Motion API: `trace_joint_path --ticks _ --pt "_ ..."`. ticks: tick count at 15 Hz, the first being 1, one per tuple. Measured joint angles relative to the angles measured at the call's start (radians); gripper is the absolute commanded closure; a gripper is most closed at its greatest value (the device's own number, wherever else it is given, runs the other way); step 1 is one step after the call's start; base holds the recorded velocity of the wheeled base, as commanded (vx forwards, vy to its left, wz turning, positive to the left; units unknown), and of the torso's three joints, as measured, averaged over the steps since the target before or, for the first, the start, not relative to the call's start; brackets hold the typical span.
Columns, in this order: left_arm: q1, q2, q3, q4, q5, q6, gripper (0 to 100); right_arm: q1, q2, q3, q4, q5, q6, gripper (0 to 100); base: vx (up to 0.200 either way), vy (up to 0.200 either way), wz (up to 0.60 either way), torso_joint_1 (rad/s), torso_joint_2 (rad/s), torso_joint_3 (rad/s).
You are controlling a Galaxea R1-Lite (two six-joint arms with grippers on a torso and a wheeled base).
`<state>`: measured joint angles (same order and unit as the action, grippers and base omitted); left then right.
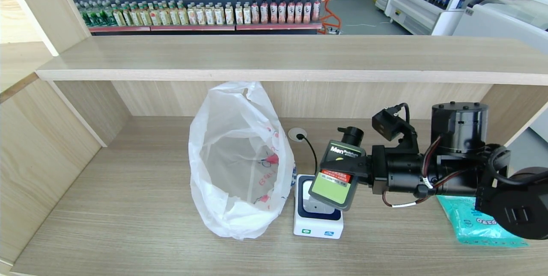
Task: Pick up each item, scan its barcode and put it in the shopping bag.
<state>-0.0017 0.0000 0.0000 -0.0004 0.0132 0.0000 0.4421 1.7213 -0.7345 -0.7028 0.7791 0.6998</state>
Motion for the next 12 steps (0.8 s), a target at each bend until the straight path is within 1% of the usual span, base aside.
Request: trace_joint_path --ticks 2,4,12 --pt "0.000 0.000 0.000 0.000 0.000 0.000 0 0.002 0.028 -0.008 -0.014 0.000 -0.001 100 0.000 0.000 0.00 0.000 0.00 0.000" --pt "0.000 0.000 0.000 0.000 0.000 0.000 0 0.001 0.059 -0.011 -0.057 0.000 -0.001 100 0.000 0.000 0.00 0.000 0.00 0.000" --pt "0.000 0.000 0.000 0.000 0.000 0.000 0 0.001 0.095 -0.009 -0.084 0.008 -0.007 100 0.000 0.000 0.00 0.000 0.00 0.000"
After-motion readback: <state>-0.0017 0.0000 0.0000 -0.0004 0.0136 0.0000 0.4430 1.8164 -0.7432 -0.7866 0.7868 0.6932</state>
